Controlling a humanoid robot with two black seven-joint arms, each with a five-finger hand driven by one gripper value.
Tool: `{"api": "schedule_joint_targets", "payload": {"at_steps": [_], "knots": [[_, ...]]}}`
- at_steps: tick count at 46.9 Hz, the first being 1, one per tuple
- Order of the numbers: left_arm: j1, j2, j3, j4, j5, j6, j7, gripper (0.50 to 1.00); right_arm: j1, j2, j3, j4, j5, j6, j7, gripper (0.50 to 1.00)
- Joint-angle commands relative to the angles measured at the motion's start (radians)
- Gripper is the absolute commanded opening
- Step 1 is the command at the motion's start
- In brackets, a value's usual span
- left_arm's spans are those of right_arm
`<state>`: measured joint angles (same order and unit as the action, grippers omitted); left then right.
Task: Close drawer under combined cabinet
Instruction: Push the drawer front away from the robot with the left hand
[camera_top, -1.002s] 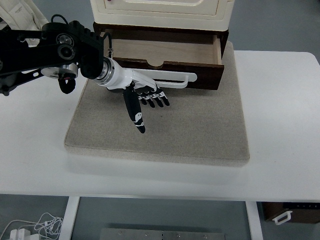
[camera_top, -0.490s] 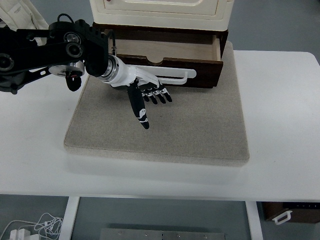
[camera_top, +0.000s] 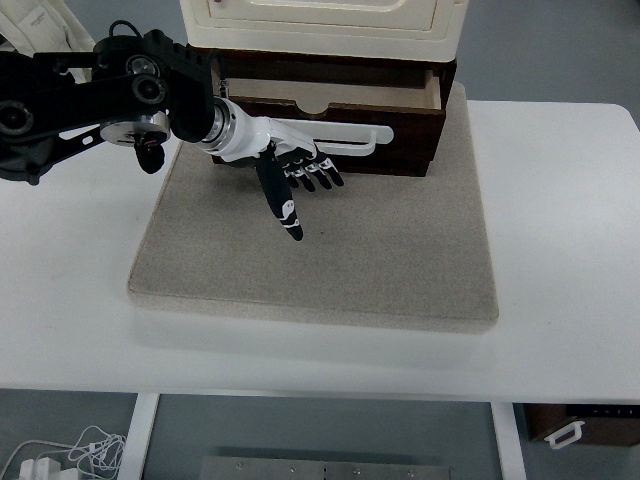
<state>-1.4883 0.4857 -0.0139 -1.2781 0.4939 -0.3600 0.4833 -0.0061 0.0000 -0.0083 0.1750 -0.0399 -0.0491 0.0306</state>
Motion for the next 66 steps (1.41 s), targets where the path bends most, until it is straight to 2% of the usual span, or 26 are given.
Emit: {"api": "schedule_joint_targets", "payload": {"at_steps": [1,20,44,60,66], "knots": [[0.005,-0.004,-0.006,0.016,0.000,0.001,0.000,1.000,-0.002,0.000,0.001,0.000,0.000,0.000,0.000,0.952],[0.020,-0.032,-0.015,0.065,0.002,0.070,-0.008,1.000,0.000,0.000,0.001,0.001,0.000,0.000,0.000,0.952],[0.029,-0.065,-0.041,0.164,0.008,0.099,-0.017,1.000,-0.002,0.000,0.001,0.000,0.000,0.000,0.000,0.952],[0.040,-0.068,-0.049,0.181,0.017,0.102,-0.017,1.000,0.000,0.000,0.001,0.000,0.000,0.000,0.000,0.952],[0.040,-0.068,-0.047,0.183,0.018,0.125,-0.017,1.000,0.000,0.000,0.001,0.000,0.000,0.000,0.000,0.952]]}}
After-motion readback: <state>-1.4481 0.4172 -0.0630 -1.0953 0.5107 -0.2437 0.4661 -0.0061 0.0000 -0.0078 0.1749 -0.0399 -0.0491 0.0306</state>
